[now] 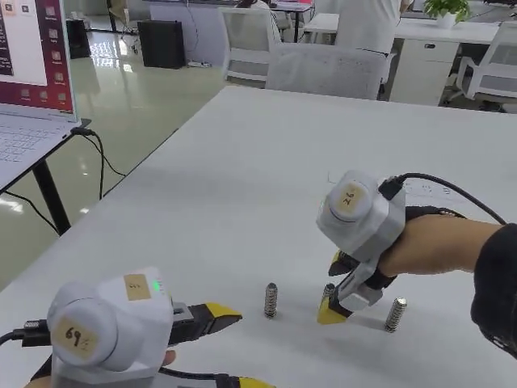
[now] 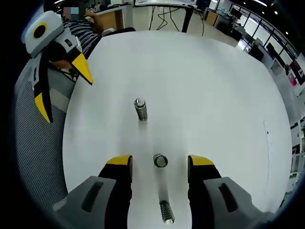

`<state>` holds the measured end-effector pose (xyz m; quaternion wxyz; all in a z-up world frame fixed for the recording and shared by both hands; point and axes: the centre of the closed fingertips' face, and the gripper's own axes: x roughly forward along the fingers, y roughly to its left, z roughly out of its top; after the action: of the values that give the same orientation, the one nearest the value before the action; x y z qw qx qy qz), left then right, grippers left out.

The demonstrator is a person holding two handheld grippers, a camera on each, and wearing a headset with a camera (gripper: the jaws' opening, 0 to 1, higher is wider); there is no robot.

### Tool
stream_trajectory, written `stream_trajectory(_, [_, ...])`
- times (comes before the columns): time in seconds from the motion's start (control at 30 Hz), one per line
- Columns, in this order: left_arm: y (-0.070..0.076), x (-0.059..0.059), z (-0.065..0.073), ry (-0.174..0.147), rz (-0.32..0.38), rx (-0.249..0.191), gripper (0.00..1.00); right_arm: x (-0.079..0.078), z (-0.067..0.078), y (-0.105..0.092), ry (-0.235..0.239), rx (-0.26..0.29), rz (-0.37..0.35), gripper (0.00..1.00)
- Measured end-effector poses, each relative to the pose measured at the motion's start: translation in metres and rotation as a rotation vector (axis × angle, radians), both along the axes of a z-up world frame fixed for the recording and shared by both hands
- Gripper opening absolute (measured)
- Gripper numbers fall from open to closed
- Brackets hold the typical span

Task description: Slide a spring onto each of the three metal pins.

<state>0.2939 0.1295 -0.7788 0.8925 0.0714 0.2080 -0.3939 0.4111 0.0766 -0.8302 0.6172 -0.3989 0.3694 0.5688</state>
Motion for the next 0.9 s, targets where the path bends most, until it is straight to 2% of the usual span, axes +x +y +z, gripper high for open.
stream_trajectory(0.67, [-0.002, -0.002, -0.001, 0.009, -0.009, -0.001, 0.48, 0.003, 0.011, -0.030, -0.029, 0.149, -0.137, 0.56])
stream_trajectory(0.9, [-0.003, -0.002, -0.001, 0.012, -0.007, -0.005, 0.48, 0.004, 0.013, -0.038, -0.051, 0.178, -0.163, 0.59])
